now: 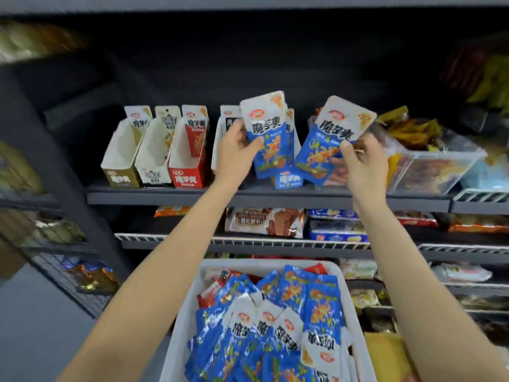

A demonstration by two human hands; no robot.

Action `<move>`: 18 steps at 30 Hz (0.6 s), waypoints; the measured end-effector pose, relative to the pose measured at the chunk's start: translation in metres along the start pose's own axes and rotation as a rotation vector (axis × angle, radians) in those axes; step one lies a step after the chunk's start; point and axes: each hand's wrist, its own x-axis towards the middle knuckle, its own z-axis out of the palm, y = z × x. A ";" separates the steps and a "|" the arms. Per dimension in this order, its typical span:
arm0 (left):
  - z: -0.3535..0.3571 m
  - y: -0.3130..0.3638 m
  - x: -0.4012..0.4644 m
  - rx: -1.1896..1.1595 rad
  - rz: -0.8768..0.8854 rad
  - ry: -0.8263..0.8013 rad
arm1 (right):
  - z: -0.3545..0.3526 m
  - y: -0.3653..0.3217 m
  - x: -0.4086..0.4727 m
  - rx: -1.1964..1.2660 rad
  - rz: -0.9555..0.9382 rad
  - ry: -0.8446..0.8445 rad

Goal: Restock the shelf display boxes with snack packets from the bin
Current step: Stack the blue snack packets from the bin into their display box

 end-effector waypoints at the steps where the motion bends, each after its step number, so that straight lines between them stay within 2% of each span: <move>1: 0.009 0.000 0.013 0.004 0.041 0.006 | 0.004 -0.001 0.010 0.044 0.001 0.009; 4: 0.029 -0.011 0.052 0.020 0.069 -0.018 | 0.020 0.002 0.035 0.038 -0.031 0.040; 11: 0.050 -0.059 0.116 0.186 -0.058 0.027 | 0.053 0.007 0.075 -0.098 -0.072 0.029; 15: 0.043 -0.066 0.115 0.434 0.006 -0.017 | 0.068 0.011 0.091 -0.337 -0.169 0.022; 18: 0.035 -0.071 0.111 0.613 0.118 -0.086 | 0.076 0.017 0.093 -0.464 -0.224 0.014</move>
